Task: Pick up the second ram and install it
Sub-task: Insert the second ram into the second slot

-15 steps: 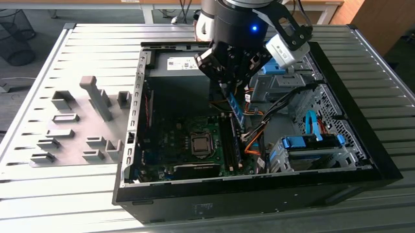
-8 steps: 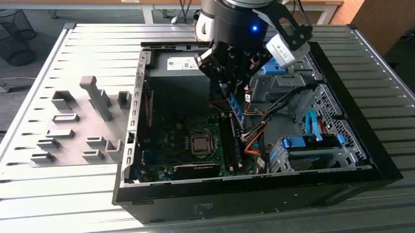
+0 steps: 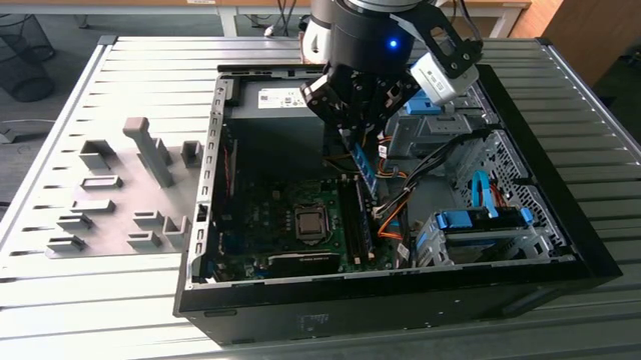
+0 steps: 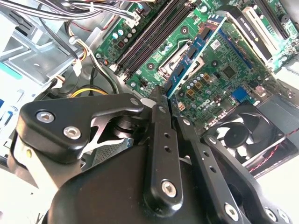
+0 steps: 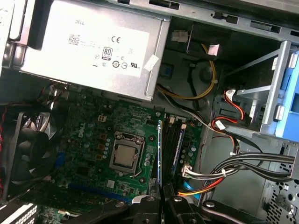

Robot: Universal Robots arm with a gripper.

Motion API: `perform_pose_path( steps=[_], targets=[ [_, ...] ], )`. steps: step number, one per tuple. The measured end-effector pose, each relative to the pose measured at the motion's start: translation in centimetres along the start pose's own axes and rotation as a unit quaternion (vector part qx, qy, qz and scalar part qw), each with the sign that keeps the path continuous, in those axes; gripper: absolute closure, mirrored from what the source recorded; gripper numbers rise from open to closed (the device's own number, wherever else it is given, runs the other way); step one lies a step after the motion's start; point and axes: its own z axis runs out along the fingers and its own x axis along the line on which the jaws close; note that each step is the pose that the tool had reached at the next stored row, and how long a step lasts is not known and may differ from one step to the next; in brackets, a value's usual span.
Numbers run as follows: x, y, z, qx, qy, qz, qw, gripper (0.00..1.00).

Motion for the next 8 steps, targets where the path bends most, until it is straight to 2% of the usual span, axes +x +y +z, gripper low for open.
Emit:
perform_pose_path(
  steps=[8],
  targets=[
    [0.0, 0.0, 0.0, 0.0, 0.0001, 0.002, 1.0, 0.86]
  ],
)
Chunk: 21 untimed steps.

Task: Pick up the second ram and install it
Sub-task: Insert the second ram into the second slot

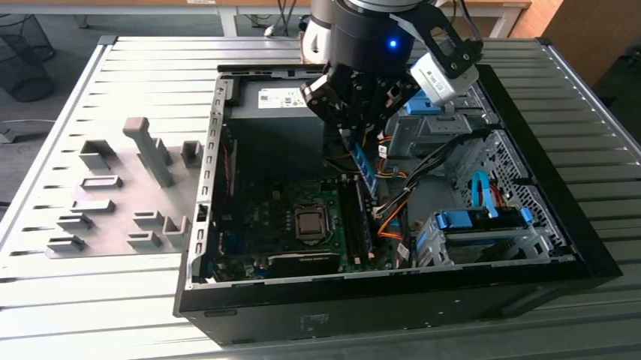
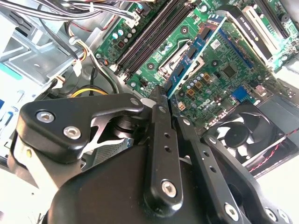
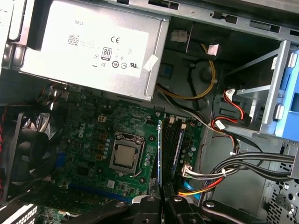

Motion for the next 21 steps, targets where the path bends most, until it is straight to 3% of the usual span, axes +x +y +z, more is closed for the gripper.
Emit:
perform_pose_path(
  steps=[21],
  targets=[
    [0.0, 0.0, 0.0, -0.0001, 0.0001, 0.007, 1.0, 0.86]
  ],
)
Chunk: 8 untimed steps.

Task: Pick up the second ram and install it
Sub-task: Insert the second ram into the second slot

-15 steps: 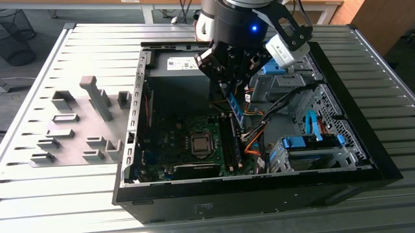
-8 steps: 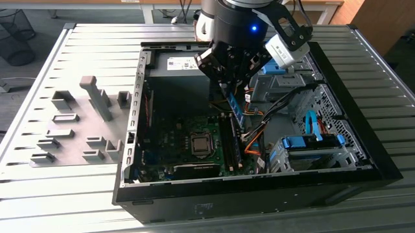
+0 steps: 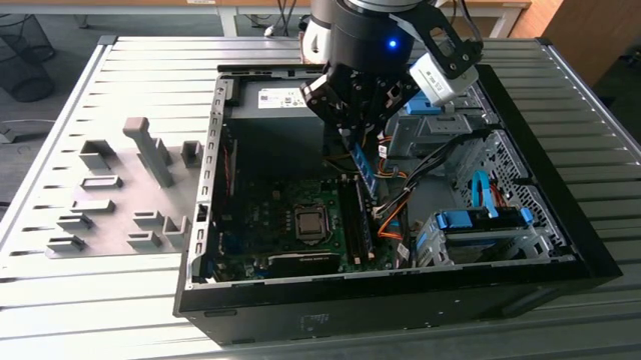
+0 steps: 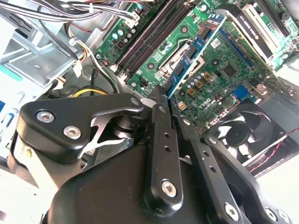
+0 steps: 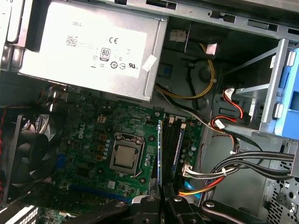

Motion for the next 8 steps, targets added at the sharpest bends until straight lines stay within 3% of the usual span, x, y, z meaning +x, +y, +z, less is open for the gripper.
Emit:
perform_pose_path(
  steps=[8],
  targets=[
    [0.0, 0.0, 0.01, -0.0002, 0.0002, 0.01, 1.0, 0.86]
  ],
)
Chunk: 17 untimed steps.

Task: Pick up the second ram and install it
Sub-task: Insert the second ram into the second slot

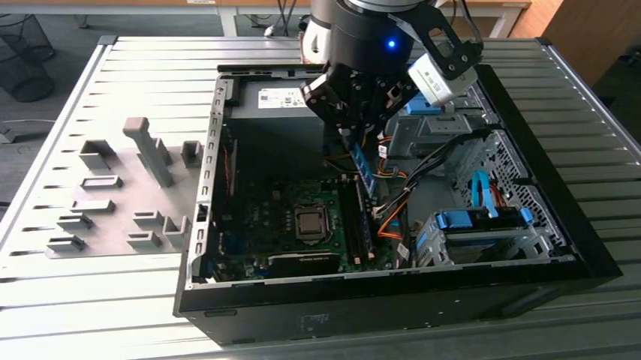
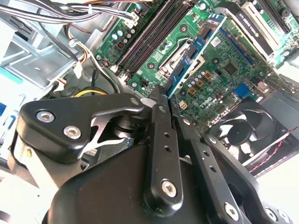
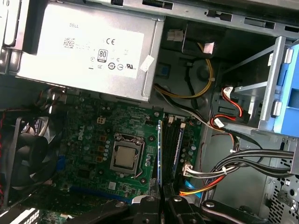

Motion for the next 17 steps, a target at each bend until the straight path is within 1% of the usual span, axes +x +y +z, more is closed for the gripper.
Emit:
perform_pose_path(
  steps=[2, 9, 15, 17],
  targets=[
    [0.0, 0.0, 0.0, 0.0, 0.0, 0.002, 1.0, 0.86],
    [0.0, 0.0, 0.05, -0.0005, 0.0005, 0.027, 0.9996, 0.86],
    [0.0, 0.0, 0.05, -0.0006, 0.0006, 0.032, 0.9995, 0.86],
    [0.0, 0.0, 0.08, -0.0007, 0.0007, 0.039, 0.9992, 0.86]
  ],
)
